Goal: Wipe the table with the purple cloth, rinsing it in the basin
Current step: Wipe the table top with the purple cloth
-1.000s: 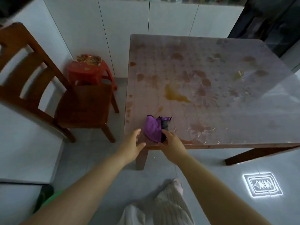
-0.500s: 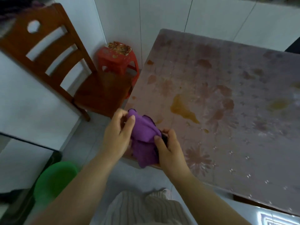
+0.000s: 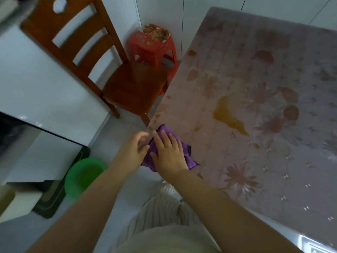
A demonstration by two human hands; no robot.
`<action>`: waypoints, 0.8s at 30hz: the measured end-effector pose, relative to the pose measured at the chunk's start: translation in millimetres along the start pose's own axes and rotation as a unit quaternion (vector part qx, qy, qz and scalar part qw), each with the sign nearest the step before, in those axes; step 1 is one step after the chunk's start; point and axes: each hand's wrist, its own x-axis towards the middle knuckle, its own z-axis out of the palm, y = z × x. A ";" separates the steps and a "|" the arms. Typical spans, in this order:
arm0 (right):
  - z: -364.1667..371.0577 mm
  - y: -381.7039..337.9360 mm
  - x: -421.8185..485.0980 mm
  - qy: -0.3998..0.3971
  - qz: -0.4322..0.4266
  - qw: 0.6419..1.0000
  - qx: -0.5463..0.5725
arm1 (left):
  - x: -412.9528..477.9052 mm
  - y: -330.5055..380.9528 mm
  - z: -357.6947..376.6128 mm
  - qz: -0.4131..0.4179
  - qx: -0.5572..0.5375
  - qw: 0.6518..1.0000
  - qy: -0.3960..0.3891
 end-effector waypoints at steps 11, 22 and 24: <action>-3.4 130.2 -56.9 0.153 0.149 0.977 -0.013 | 30.7 -18.9 -3.0 0.075 0.047 0.996 -0.001; -55.0 146.2 59.1 0.216 0.386 0.895 0.057 | 57.7 -33.9 -6.8 -0.008 0.023 0.995 -0.102; -48.9 112.6 89.2 0.176 0.303 0.936 0.038 | 61.4 -35.0 -7.0 -0.018 0.017 0.994 -0.108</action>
